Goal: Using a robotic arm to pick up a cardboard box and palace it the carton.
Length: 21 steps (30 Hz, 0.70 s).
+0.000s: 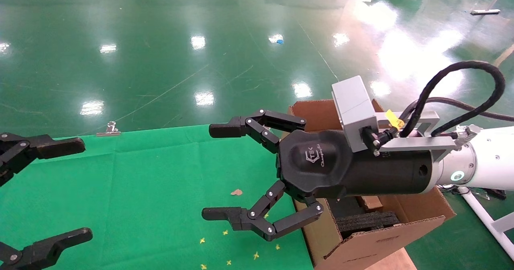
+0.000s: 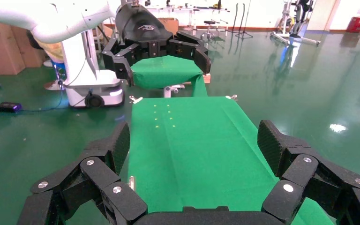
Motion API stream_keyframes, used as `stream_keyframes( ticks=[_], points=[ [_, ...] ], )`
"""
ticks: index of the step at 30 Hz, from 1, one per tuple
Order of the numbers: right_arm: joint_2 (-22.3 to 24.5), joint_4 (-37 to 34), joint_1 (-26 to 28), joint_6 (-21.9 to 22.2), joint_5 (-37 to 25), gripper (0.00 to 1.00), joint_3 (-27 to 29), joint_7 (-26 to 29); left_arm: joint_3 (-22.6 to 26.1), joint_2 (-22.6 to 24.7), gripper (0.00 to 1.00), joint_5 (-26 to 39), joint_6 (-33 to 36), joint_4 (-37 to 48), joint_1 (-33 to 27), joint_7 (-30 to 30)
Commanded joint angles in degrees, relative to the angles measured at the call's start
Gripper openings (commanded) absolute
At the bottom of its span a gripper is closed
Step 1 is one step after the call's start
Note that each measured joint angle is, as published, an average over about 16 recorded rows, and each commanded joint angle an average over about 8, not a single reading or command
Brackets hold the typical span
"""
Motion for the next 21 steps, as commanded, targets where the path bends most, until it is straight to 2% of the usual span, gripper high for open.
stream_keyframes(
  ticks=[1, 21],
  points=[
    [0.0, -0.01, 0.01, 0.0, 0.0, 1.0, -0.01, 0.0, 0.0, 0.0, 1.0, 0.0, 0.0, 0.0, 0.0, 0.0],
    [0.0, -0.03, 0.03, 0.0, 0.0, 1.0, -0.02, 0.0, 0.0, 0.0, 1.0, 0.0, 0.0, 0.0, 0.0, 0.0]
  ],
)
